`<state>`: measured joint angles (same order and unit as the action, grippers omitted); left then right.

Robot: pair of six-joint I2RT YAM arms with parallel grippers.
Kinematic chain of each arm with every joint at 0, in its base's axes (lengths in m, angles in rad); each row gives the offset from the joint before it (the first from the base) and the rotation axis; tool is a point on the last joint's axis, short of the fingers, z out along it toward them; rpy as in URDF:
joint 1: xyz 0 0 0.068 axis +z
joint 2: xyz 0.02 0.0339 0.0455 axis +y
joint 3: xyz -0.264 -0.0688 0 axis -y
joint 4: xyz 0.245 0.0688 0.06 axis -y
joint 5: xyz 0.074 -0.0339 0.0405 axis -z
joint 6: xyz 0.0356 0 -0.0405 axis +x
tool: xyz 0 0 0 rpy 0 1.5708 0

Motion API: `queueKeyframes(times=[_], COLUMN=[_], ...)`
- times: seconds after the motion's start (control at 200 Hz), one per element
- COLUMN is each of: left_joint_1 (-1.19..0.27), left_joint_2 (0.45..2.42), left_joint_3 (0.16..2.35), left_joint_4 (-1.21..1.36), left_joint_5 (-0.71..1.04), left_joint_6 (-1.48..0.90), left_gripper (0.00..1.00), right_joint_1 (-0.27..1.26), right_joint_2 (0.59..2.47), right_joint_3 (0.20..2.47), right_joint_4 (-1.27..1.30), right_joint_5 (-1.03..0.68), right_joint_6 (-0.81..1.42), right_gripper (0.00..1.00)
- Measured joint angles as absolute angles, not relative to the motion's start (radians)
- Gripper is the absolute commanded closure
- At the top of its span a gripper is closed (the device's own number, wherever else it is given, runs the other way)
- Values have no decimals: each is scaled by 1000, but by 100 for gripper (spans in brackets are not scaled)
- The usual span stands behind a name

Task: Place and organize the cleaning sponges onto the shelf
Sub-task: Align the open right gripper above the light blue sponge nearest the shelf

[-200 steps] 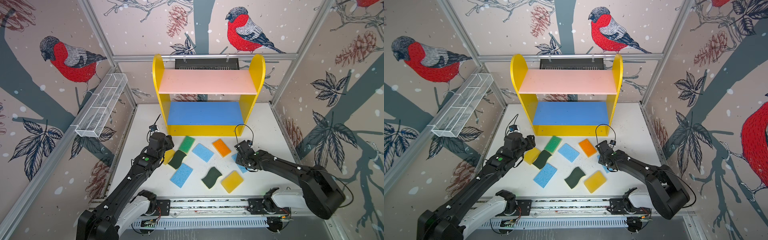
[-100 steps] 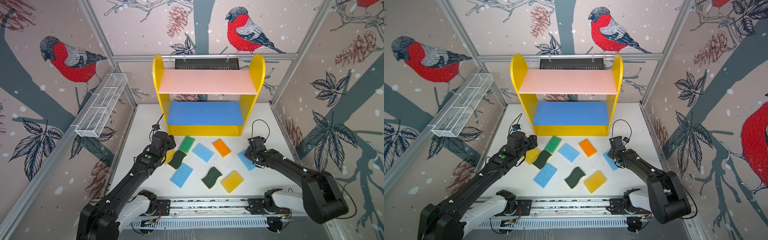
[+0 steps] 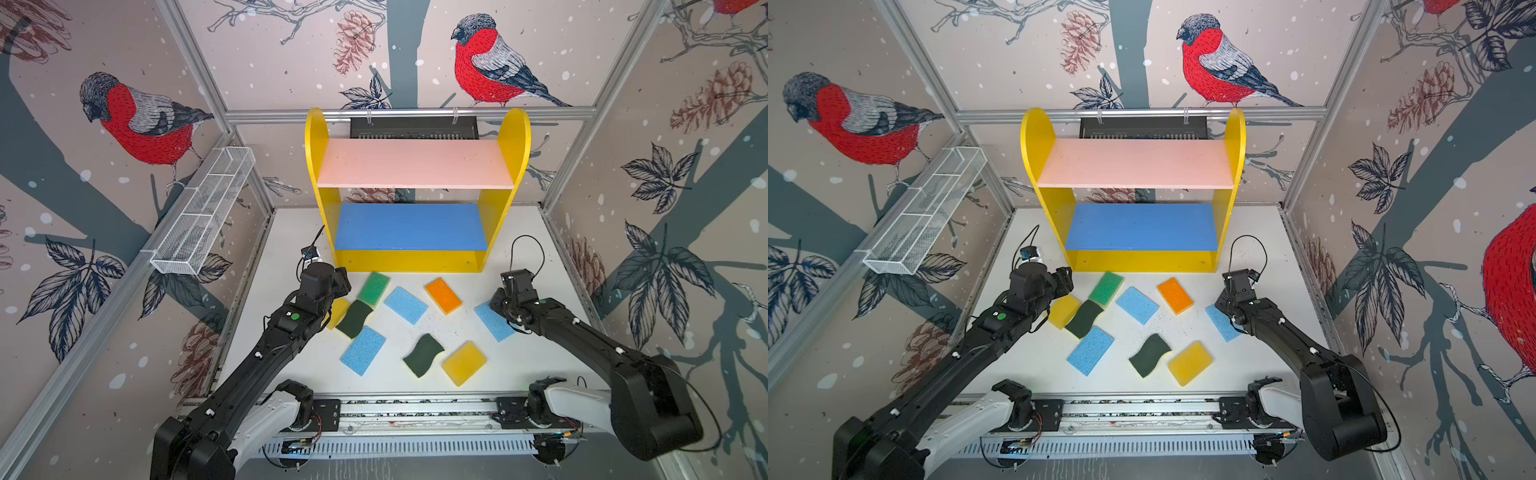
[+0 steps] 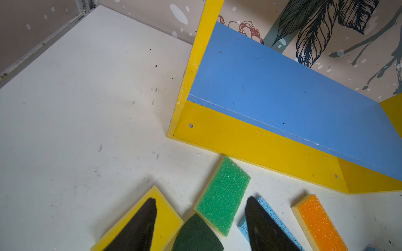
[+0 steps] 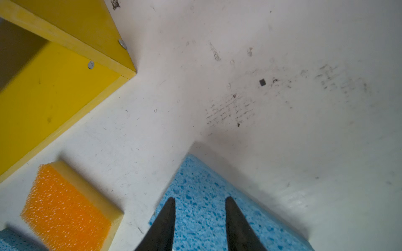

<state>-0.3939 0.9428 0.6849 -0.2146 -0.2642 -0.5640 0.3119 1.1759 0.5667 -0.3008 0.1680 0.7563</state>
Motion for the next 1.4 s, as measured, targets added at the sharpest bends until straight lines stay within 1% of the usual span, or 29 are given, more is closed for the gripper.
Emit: queueKeyframes(times=[0.21, 0.41, 0.56, 0.68, 1.006, 1.261, 1.401], left_joint_1=[-394, -395, -395, -395, -397, -397, -397], left_joint_2=[942, 938, 923, 905, 889, 889, 902], left_joint_3=[679, 668, 659, 649, 638, 634, 634], left_joint_4=[-215, -214, -216, -218, -229, -239, -239], left_joint_5=[-265, -262, -255, -255, -263, -274, -289], left_joint_6=[-560, -561, -562, -569, -569, -569, -568], left_gripper=[34, 34, 35, 35, 35, 36, 36], right_joint_1=[341, 520, 646, 700, 723, 678, 616], right_joint_2=[1097, 1089, 1143, 1197, 1326, 1404, 1413], right_joint_3=[555, 559, 570, 570, 604, 627, 629], right_joint_4=[-380, -459, -499, -519, -478, -432, -402], right_joint_5=[184, 231, 270, 289, 291, 290, 286], right_joint_6=[758, 794, 839, 863, 861, 823, 791], right_gripper=[59, 63, 68, 71, 74, 74, 74])
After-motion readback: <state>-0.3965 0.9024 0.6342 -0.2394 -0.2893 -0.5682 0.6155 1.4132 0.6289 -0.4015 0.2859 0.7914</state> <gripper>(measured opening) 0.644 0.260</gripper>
